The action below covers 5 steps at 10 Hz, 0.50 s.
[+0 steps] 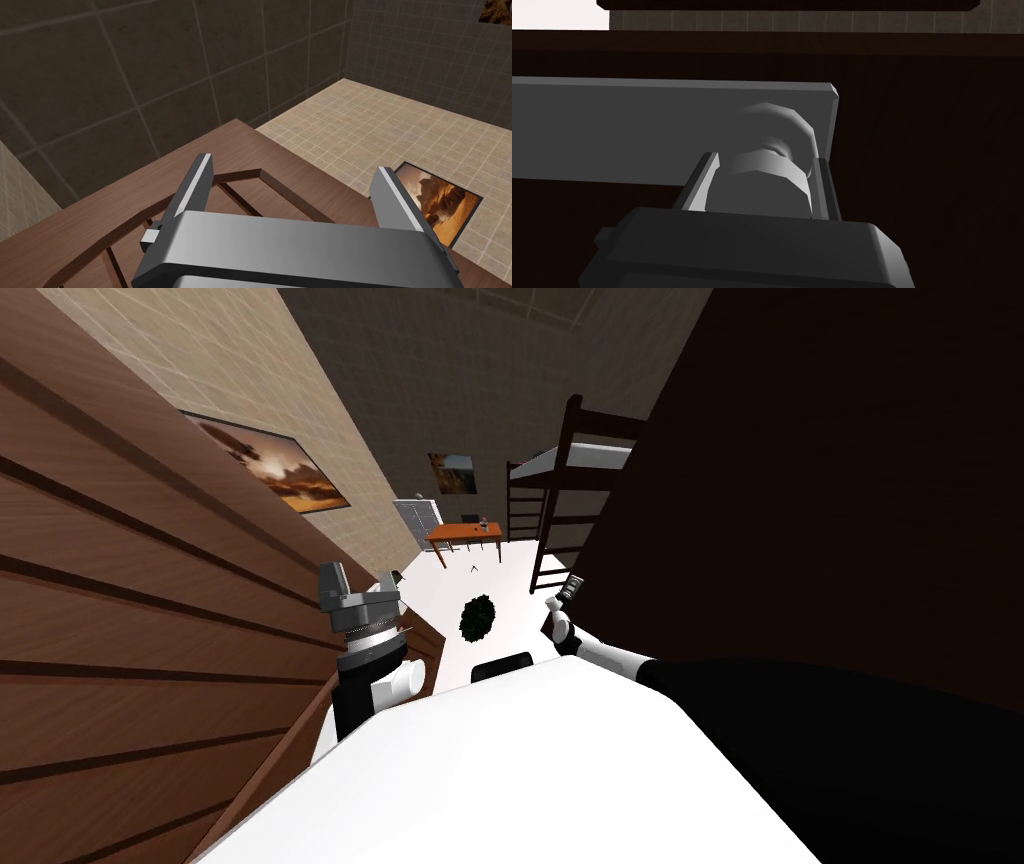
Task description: Push the door open
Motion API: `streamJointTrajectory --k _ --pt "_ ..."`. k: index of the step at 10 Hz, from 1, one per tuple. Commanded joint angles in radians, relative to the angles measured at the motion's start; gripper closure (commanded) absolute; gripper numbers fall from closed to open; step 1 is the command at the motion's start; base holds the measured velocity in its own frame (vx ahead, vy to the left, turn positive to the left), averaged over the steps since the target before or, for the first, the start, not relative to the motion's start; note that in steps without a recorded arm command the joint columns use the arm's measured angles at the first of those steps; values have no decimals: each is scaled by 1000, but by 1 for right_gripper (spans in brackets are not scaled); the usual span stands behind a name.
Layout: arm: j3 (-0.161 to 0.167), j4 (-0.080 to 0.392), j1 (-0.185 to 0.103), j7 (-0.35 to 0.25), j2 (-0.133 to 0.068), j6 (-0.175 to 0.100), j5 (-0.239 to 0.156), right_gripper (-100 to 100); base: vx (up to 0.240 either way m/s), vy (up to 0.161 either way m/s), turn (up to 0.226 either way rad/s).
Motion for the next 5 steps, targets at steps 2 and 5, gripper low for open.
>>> streamJointTrajectory --k 2,5 --pt "-50 -3 -20 49 11 -43 -18 100 27 -105 144" --pt "-115 3 -40 108 27 -93 -43 100 19 -113 167"
